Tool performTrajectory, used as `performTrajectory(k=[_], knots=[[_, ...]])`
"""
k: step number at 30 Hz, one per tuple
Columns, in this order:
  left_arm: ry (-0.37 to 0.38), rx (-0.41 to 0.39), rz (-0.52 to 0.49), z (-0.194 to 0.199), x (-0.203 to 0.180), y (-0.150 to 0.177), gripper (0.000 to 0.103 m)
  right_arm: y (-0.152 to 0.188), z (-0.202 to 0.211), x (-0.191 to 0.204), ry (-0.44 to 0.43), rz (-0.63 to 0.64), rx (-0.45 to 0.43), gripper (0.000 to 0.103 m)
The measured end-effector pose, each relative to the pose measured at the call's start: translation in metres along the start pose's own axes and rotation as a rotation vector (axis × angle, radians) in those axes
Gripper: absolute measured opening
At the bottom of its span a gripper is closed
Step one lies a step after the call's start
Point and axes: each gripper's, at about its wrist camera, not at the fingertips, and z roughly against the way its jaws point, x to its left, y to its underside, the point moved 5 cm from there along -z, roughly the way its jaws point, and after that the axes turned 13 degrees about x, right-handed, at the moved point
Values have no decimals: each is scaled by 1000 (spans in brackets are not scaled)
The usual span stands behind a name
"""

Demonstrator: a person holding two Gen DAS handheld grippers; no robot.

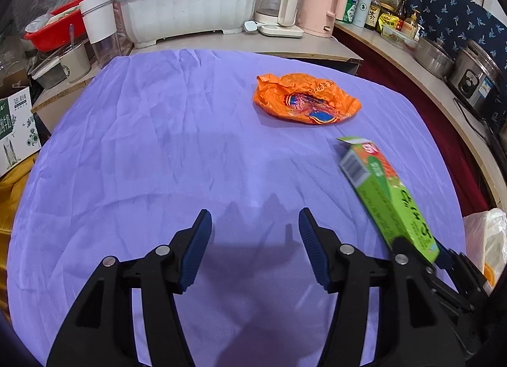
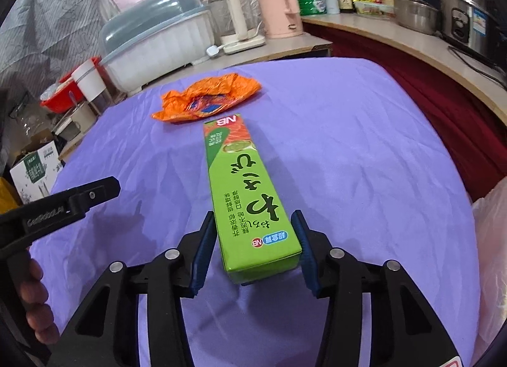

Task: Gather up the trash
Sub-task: 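Grasp the orange snack bag with the left tool while the right tool grasps the green NB box, then carry the orange bag and green box over the bin with both tools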

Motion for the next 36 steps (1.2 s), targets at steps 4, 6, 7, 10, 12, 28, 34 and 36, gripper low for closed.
performTrajectory(k=[4, 6, 7, 10, 12, 28, 34, 36], knots=[[19, -10, -2, -5, 0, -18, 61, -4, 9, -23, 28, -94, -35, 38], [31, -12, -2, -9, -2, -28, 62, -8, 8, -37, 33, -140, -40, 38], [38, -13, -3, -11, -3, -33, 63, -10, 7, -41, 35, -147, -39, 38], [51, -14, 0, -21, -5, -52, 66, -17, 4, -46, 42, -158, -41, 38], [57, -13, 9, -28, -5, -66, 66, -23, 0, -46, 37, -164, -41, 38], [72, 25, -6, -75, -15, -110, 10, -40, -15, -47, -4, -190, -40, 38], [91, -6, -48, -52, -25, -92, 5, -35, -4, -47, -14, -207, -48, 38], [100, -15, -61, -40, -30, -82, 5, -30, 3, -48, -15, -213, -54, 38]])
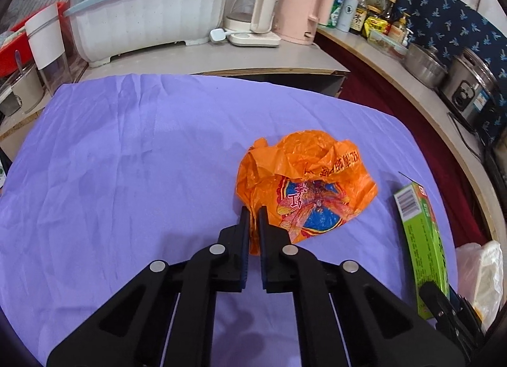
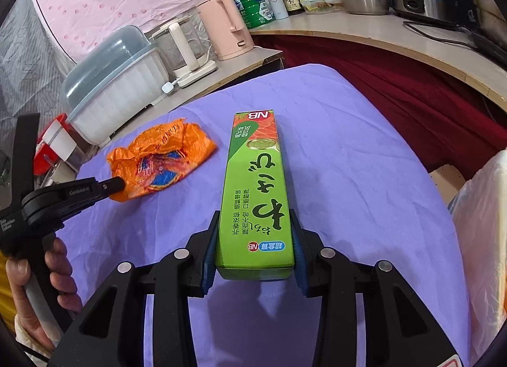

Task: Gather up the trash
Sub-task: 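Carry the orange bag and green box over the bin with both tools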

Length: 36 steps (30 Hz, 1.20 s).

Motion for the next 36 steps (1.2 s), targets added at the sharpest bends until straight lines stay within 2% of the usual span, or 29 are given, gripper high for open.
performTrajectory(k=[11, 21, 27, 36], knots=[[30, -26, -66, 58, -44, 62, 4, 28, 58, -25, -1, -46, -39, 38], [48, -63, -139, 105, -98, 95, 4, 56, 113, -49, -9, -76, -86, 38], [68, -92, -191, 132, -140, 112, 4, 70, 148, -78, -6, -118, -126, 38], [116, -100, -297, 150, -216, 140, 4, 95, 193, -148, 47, -219, -174, 38]])
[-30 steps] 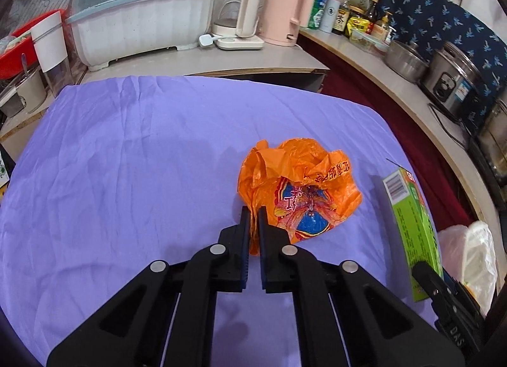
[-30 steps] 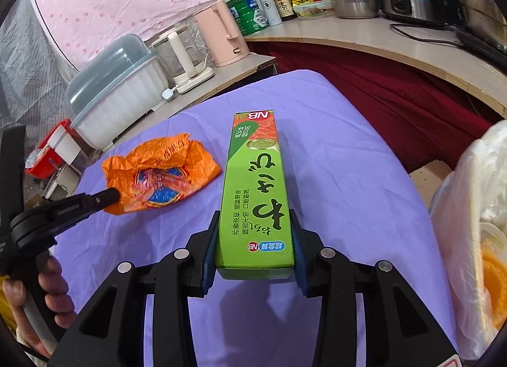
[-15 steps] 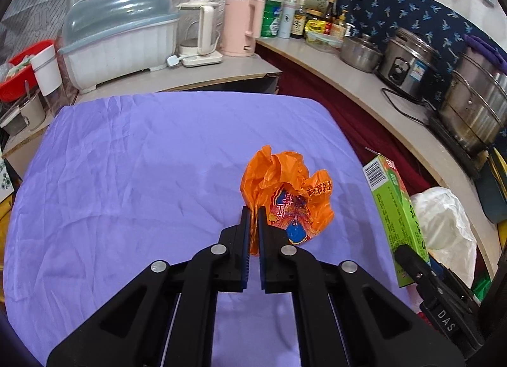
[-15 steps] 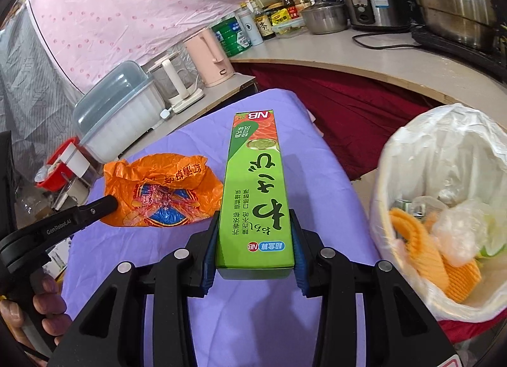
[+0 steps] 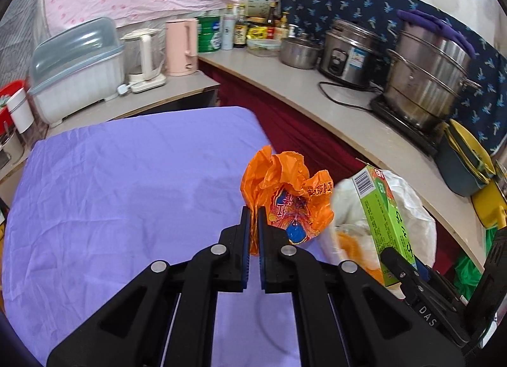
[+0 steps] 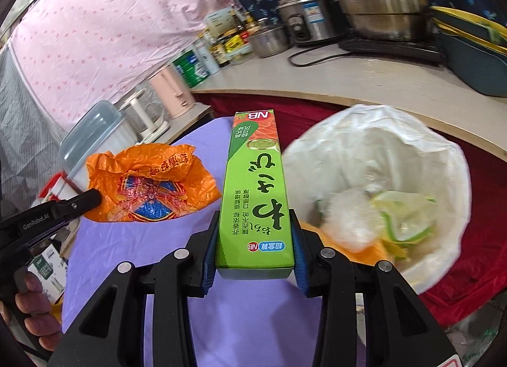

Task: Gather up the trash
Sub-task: 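Carry the orange bag and green box over the bin with both tools, then open both tools to drop the bag and box into the bin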

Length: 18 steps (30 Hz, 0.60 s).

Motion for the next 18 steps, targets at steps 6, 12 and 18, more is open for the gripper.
performTrajectory(k=[6, 12, 18], knots=[[46, 11, -71, -5, -56, 2, 4, 6, 19, -59, 49, -83, -11, 38], [66, 41, -126, -19, -102, 5, 4, 12, 27, -95, 78, -135, -6, 38], [64, 82, -161, -41, -131, 12, 4, 11, 25, -114, 92, -158, 4, 38]])
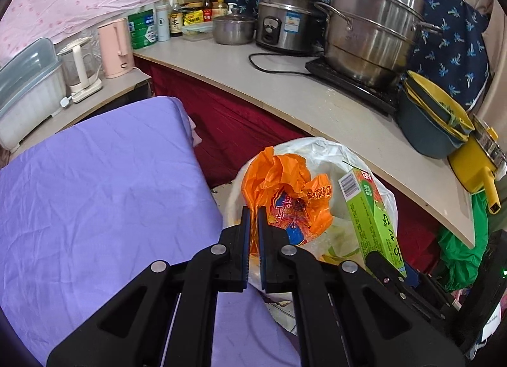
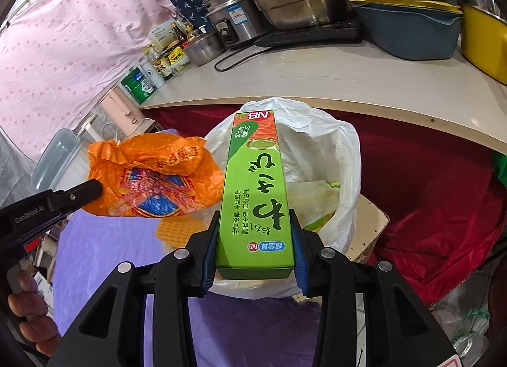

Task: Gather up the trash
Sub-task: 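Open both tools to drop the bag and box into the bin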

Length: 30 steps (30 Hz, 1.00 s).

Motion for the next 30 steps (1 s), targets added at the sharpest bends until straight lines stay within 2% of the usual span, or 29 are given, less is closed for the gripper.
performTrajectory(k=[8, 9, 12, 13, 23, 30], knots=[[-27, 33, 1, -19, -4, 4, 9, -4, -16, 1, 9, -1, 22, 39], [-33, 37, 6, -20, -3, 5, 13, -5, -16, 0, 10, -2, 19, 41], [-53, 28, 21, -18, 2, 5, 41, -5, -16, 2, 13, -6, 6, 46], [-61, 20, 24, -17, 3, 5, 46, -5, -15, 2, 12, -7, 4, 46], [-89, -15, 43, -3, 13, 5, 63, -1, 6, 8, 4, 8, -33, 47], [-91, -46, 80, 14, 26, 4, 63, 4, 13, 19, -13, 32, -30, 48]])
